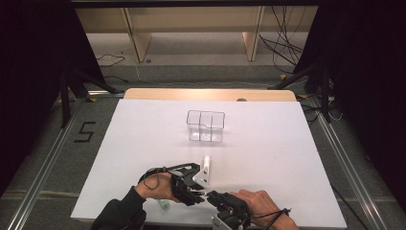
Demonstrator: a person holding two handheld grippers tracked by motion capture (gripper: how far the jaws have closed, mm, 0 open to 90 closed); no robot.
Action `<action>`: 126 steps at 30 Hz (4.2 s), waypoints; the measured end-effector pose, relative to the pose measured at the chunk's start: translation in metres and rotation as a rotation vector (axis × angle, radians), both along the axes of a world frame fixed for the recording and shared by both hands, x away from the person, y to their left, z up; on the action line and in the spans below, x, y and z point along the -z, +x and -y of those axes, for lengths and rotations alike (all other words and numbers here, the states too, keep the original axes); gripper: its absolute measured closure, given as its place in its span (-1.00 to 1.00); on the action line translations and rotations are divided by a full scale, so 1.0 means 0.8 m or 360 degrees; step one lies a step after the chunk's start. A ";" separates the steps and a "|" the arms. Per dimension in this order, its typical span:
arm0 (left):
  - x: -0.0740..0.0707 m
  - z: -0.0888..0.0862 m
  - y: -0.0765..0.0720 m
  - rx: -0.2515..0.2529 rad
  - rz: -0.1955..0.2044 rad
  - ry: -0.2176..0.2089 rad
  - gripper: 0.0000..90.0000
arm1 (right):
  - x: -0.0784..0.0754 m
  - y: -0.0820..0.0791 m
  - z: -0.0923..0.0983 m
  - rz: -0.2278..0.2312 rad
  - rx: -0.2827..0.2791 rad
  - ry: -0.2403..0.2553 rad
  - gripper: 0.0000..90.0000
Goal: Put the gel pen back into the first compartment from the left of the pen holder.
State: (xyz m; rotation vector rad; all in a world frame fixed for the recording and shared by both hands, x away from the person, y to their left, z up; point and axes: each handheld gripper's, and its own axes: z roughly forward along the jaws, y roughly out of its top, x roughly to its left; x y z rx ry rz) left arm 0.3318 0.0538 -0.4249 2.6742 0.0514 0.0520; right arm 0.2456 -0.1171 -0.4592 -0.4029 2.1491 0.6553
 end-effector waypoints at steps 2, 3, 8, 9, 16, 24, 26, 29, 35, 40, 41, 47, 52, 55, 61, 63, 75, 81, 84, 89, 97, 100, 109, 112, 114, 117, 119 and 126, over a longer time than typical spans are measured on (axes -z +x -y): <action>0.000 0.001 0.000 0.0010 -0.0005 0.0011 0.40 | 0.000 -0.001 0.000 0.0003 -0.0006 -0.0008 0.78; 0.000 0.001 0.000 0.0016 -0.0006 0.0017 0.43 | 0.000 -0.001 0.000 0.0005 -0.0010 -0.0011 0.78; 0.000 0.002 0.000 0.0054 -0.0019 0.0032 0.50 | 0.001 -0.001 -0.001 0.0007 -0.0019 -0.0014 0.78; 0.000 0.003 0.001 0.0064 -0.0022 0.0037 0.52 | 0.001 -0.001 -0.002 0.0010 -0.0026 -0.0015 0.78; 0.003 0.007 0.000 0.0102 -0.0040 0.0057 0.66 | 0.004 -0.003 -0.003 0.0006 -0.0041 -0.0020 0.78; 0.003 0.003 0.001 0.0128 -0.0077 0.0034 0.75 | 0.004 -0.003 -0.002 0.0001 -0.0075 -0.0015 0.77; 0.003 0.001 0.001 0.0133 -0.0071 0.0008 0.76 | 0.003 -0.003 -0.001 -0.0023 -0.0062 0.0002 0.75; 0.004 -0.002 0.001 0.0126 -0.0055 0.0005 0.76 | 0.000 -0.001 0.003 -0.0035 -0.0058 0.0028 0.58; 0.000 -0.014 0.009 0.0024 -0.0043 -0.0062 0.76 | -0.012 0.005 0.017 -0.0096 0.0033 0.0153 0.21; -0.004 -0.027 0.018 -0.0116 -0.0028 -0.0134 0.76 | -0.015 0.013 0.027 -0.0194 0.0193 0.0381 0.03; -0.005 -0.029 0.021 -0.0147 -0.0024 -0.0147 0.76 | -0.014 0.015 0.029 -0.0218 0.0241 0.0437 0.00; -0.009 -0.041 0.036 -0.0400 0.0003 -0.0288 0.76 | -0.013 0.033 0.048 -0.0464 0.0463 0.0737 -0.12; -0.009 -0.048 0.046 -0.0552 0.0017 -0.0388 0.76 | -0.015 0.044 0.061 -0.0647 0.0610 0.0943 -0.17; -0.010 -0.053 0.050 -0.0627 0.0032 -0.0453 0.76 | -0.015 0.047 0.067 -0.0733 0.0669 0.1031 -0.18; -0.014 -0.063 0.056 -0.0788 0.0077 -0.0598 0.76 | -0.013 0.051 0.074 -0.0821 0.0733 0.1109 -0.23; -0.015 -0.067 0.059 -0.0846 0.0087 -0.0661 0.76 | -0.013 0.051 0.075 -0.0846 0.0750 0.1123 -0.25; -0.018 -0.091 0.070 -0.1100 0.0125 -0.0917 0.76 | -0.009 0.053 0.083 -0.0965 0.0820 0.1228 -0.31; -0.019 -0.095 0.072 -0.1172 0.0136 -0.1002 0.76 | -0.006 0.051 0.082 -0.0978 0.0833 0.1237 -0.33; -0.020 -0.098 0.074 -0.1202 0.0138 -0.1040 0.76 | -0.006 0.051 0.082 -0.0981 0.0837 0.1246 -0.34; -0.024 -0.105 0.081 -0.1263 0.0121 -0.1122 0.76 | -0.005 0.048 0.081 -0.0993 0.0843 0.1263 -0.36; -0.026 -0.103 0.096 -0.1326 0.0108 -0.1219 0.76 | -0.003 0.047 0.082 -0.1037 0.0830 0.1291 -0.38; -0.029 -0.100 0.105 -0.1352 0.0093 -0.1262 0.76 | -0.004 0.045 0.082 -0.1039 0.0829 0.1293 -0.38; -0.040 -0.088 0.134 -0.1416 0.0107 -0.1340 0.76 | -0.004 0.042 0.084 -0.1056 0.0822 0.1317 -0.38; -0.041 -0.086 0.145 -0.1435 0.0108 -0.1360 0.76 | -0.004 0.041 0.084 -0.1065 0.0821 0.1322 -0.39; -0.042 -0.084 0.152 -0.1437 0.0112 -0.1385 0.76 | -0.004 0.040 0.084 -0.1064 0.0819 0.1320 -0.40; -0.044 -0.082 0.161 -0.1453 0.0119 -0.1396 0.76 | -0.004 0.040 0.084 -0.1067 0.0819 0.1324 -0.40; -0.046 -0.080 0.167 -0.1452 0.0128 -0.1402 0.76 | -0.003 0.040 0.084 -0.1068 0.0817 0.1323 -0.40; -0.046 -0.074 0.186 -0.1510 0.0115 -0.1443 0.76 | -0.003 0.039 0.084 -0.1069 0.0816 0.1318 -0.41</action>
